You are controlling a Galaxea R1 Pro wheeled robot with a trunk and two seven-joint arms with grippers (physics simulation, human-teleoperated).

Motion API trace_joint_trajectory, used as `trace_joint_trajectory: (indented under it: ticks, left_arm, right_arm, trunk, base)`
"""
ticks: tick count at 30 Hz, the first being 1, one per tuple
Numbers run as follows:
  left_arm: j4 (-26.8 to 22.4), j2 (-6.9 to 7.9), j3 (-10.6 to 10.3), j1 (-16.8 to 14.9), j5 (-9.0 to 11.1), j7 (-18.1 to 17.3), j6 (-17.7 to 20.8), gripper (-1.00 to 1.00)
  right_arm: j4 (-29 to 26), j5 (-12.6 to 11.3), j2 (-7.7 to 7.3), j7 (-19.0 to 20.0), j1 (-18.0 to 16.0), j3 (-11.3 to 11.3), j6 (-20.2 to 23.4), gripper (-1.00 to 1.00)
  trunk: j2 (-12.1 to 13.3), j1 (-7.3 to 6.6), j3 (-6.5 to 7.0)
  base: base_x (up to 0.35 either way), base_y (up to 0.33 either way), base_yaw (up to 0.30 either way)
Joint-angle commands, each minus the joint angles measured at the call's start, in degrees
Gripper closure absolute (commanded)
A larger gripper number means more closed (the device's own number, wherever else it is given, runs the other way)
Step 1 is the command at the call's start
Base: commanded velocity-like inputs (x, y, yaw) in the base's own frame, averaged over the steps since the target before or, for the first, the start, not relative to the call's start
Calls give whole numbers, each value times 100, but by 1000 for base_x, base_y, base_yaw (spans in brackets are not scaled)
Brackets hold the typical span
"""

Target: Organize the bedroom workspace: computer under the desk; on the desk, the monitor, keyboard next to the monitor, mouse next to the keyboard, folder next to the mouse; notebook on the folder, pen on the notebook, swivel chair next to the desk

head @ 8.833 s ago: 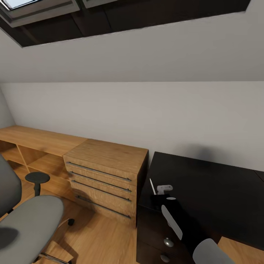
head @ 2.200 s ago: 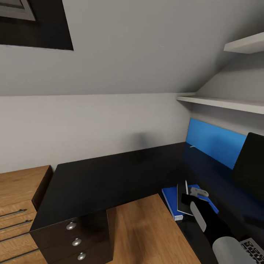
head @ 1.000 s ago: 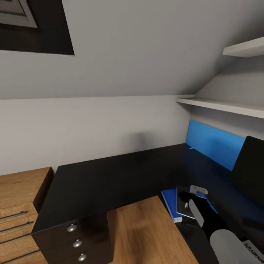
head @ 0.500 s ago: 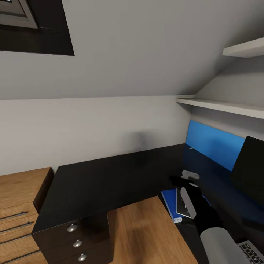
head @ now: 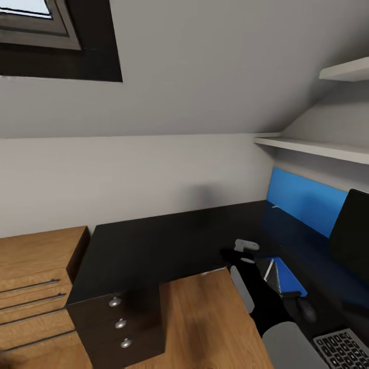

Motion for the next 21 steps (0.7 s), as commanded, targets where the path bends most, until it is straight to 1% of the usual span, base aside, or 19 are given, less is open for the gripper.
trace_joint_trajectory:
  ticks: [1, 3, 5, 11, 14, 16, 18, 21]
  left_arm:
    - [-6, 8, -44, -9, 60, 35, -38, -100]
    - [-6, 11, -36, -9, 63, 36, -37, -100]
    - [-6, 12, -33, -9, 64, 38, -37, -100]
    - [0, 13, -2, -9, 72, 44, -44, -100]
    - [2, 13, 52, -9, 73, 45, -45, -100]
    - [54, 13, 168, -9, 74, 45, -46, -100]
    - [119, 13, 216, -9, 74, 42, -46, -100]
    - [272, 13, 325, -9, 74, 21, -42, -100]
  right_arm:
    - [-6, -55, -4, -58, 4, 49, 15, -100]
    - [3, -53, -4, -86, 18, 129, 14, -100]
    - [16, -52, -5, -100, 23, 164, 11, -100]
    - [29, -51, -5, -107, 26, 188, 5, -100]
    - [35, -48, -5, -108, 28, 193, 4, -100]
    - [42, -44, -5, -108, 30, 248, 4, -100]
    - [66, -43, -5, -108, 29, 282, -3, -100]
    - [203, -37, -1, -109, 30, 414, -130, -100]
  trunk:
    - [-6, -3, -8]
    - [-6, -3, -7]
    - [-6, -3, -9]
    - [-6, -3, -24]
    - [-6, -3, -34]
    - [-6, -3, -43]
    - [-6, -3, -53]
    - [-6, -3, -68]
  base:
    - [-336, 0, 279]
    - [-337, 0, 279]
    - [-337, 0, 280]
    - [-337, 0, 277]
    - [-337, 0, 274]
    - [-337, 0, 260]
    - [-337, 0, 241]
    - [-337, 0, 189]
